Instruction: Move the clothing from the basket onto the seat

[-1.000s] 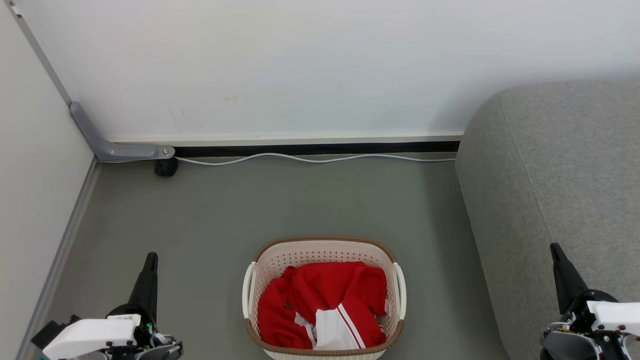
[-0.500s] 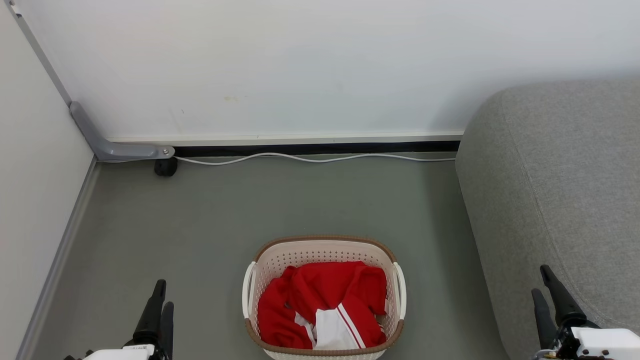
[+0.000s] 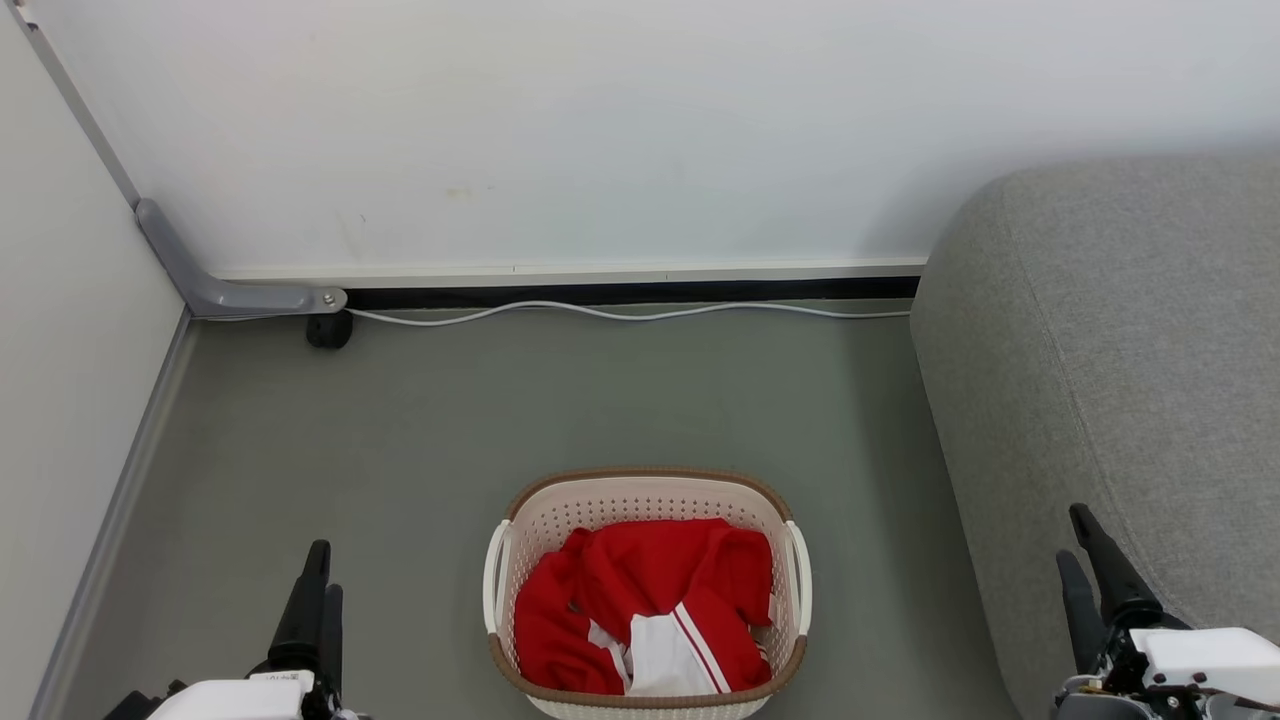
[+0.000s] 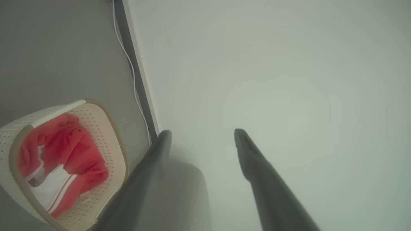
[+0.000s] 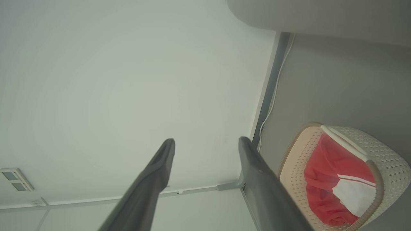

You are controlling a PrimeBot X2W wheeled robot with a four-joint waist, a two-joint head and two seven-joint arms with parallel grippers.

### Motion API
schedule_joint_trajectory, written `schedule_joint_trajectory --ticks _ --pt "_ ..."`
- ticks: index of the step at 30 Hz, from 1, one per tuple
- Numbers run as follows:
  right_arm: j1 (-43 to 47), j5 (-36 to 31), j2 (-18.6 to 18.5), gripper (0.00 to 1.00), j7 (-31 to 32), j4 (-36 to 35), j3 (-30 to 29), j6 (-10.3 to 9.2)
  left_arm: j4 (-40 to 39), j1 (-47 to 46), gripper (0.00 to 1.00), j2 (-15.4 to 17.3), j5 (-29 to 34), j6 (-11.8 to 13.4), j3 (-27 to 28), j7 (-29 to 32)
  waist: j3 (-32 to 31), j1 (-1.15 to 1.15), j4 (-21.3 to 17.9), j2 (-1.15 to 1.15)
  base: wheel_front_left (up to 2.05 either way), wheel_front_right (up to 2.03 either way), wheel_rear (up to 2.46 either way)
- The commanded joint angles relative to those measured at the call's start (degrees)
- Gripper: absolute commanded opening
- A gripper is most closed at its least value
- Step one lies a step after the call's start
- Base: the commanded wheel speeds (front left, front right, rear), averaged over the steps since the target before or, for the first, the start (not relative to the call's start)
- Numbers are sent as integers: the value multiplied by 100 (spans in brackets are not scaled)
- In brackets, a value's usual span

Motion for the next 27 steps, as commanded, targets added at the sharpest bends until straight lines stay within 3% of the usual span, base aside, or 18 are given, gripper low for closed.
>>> schedule_joint_trajectory --ticks 1,17,27 --pt "-311 -57 -138 100 -74 -163 77 12 -131 -312 100 64 87 -9 12 -47 5 -1 -1 0 0 0 0" --pt "-736 -518 -503 100 -538 24 756 16 -110 -563 100 91 1157 -15 -72 -317 55 -1 -22 0 0 0 0" --pt "-959 -1100 -579 100 -709 116 838 18 -109 -713 100 108 2001 -19 -82 -486 88 -1 -35 0 0 0 0"
